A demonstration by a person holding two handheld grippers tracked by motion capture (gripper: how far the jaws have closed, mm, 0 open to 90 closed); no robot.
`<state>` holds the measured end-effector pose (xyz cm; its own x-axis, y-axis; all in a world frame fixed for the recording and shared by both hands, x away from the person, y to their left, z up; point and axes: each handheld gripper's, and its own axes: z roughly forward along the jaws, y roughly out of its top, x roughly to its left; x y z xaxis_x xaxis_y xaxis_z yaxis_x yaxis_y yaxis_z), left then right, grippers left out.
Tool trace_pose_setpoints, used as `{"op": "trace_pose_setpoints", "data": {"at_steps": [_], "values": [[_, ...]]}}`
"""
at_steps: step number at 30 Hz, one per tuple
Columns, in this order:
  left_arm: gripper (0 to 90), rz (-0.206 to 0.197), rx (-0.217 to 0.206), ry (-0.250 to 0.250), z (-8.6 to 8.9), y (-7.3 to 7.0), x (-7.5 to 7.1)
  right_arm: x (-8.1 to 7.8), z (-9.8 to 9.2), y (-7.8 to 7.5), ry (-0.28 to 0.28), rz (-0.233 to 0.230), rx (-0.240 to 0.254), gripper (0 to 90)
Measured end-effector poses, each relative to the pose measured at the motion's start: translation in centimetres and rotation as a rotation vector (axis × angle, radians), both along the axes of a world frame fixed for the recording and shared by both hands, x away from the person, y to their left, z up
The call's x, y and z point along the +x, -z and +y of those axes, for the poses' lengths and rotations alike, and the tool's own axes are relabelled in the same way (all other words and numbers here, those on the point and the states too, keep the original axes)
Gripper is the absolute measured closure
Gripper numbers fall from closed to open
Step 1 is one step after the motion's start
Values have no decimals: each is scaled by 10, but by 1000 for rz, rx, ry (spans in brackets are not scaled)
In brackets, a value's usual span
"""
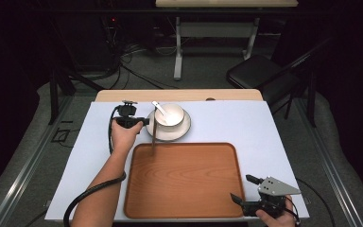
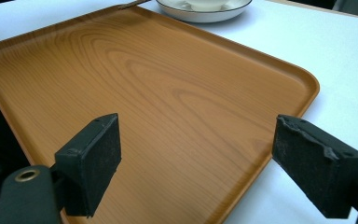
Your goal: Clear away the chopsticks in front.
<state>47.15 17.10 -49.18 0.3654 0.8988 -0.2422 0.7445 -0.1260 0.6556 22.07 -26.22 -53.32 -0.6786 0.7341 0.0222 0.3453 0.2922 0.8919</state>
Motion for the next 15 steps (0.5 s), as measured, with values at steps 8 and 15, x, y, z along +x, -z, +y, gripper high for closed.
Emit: {"op": "trace_pose_setpoints", "data": {"at_steps": [8,15], "values": [[700,25,16,-23,-5,6,4,0,0,0,-3,-1,0,152],[719,58,25,-21,-9,11,6,0,0,0,-6,-1,0,152]]}}
